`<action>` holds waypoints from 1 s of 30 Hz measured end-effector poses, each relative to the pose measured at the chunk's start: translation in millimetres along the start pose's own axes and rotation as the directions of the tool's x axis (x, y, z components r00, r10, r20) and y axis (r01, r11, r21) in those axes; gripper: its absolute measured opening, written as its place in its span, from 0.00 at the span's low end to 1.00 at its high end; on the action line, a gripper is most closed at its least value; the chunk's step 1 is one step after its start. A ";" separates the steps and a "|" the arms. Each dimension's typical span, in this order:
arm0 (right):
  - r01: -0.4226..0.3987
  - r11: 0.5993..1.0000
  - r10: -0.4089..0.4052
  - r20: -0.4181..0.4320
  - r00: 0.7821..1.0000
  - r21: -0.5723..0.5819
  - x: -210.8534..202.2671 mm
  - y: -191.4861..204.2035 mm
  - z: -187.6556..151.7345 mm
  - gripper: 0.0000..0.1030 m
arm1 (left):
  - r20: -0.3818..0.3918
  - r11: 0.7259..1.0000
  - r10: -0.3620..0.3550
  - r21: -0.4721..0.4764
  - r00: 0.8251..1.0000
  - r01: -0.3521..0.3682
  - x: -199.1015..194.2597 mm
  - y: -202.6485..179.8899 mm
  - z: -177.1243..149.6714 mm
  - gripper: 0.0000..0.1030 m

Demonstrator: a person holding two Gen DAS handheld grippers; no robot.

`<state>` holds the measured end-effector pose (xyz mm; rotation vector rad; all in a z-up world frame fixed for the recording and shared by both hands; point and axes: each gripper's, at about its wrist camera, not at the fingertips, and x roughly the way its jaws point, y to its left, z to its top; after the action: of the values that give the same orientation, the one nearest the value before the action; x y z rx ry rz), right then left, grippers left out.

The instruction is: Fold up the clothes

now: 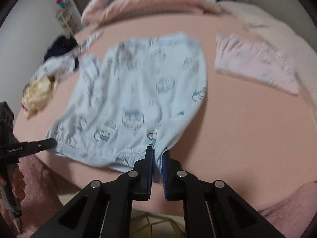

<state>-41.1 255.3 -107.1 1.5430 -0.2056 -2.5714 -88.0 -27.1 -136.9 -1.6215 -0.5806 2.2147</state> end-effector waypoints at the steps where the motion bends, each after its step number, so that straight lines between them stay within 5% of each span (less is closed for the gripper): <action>1: -0.001 1.000 0.001 0.020 1.000 0.007 -10.3 -0.4 2.2 0.06 | -0.004 1.000 0.002 -0.003 1.000 -0.002 -3.4 0.4 -2.9 0.08; 4: -0.006 1.000 0.006 -0.004 1.000 0.001 -21.3 -1.3 -10.8 0.06 | -0.018 1.000 0.014 -0.008 1.000 -0.014 -11.9 1.7 -12.0 0.08; 9: 0.110 0.991 -0.123 -0.198 0.972 -0.075 46.3 -8.6 -46.8 0.07 | -0.151 0.999 0.027 -0.039 0.988 -0.033 20.2 22.1 -23.4 0.12; 11: 0.084 0.995 -0.092 -0.181 0.979 -0.053 33.5 -10.8 -40.4 0.08 | -0.200 0.997 0.013 -0.066 0.980 -0.026 29.1 31.4 -23.9 0.15; 15: 0.045 0.999 -0.044 -0.119 0.992 0.004 0.9 -18.8 -21.4 0.09 | -0.147 0.998 0.058 -0.016 0.988 -0.061 17.6 29.6 -0.6 0.17; 21: 0.059 0.996 -0.062 -0.049 0.997 -0.069 -14.8 -7.3 19.0 0.10 | -0.062 0.992 0.120 0.056 0.991 -0.117 0.4 27.0 34.2 0.17; 30: -0.073 0.981 0.065 -0.053 0.997 -0.181 32.4 41.1 91.6 0.21 | 0.039 0.977 0.200 0.064 0.979 -0.202 19.3 24.9 116.9 0.17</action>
<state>-135.3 213.2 -84.7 1.4999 -0.0162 -2.4223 -206.1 -54.0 -134.1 -1.6781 -0.3581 2.3803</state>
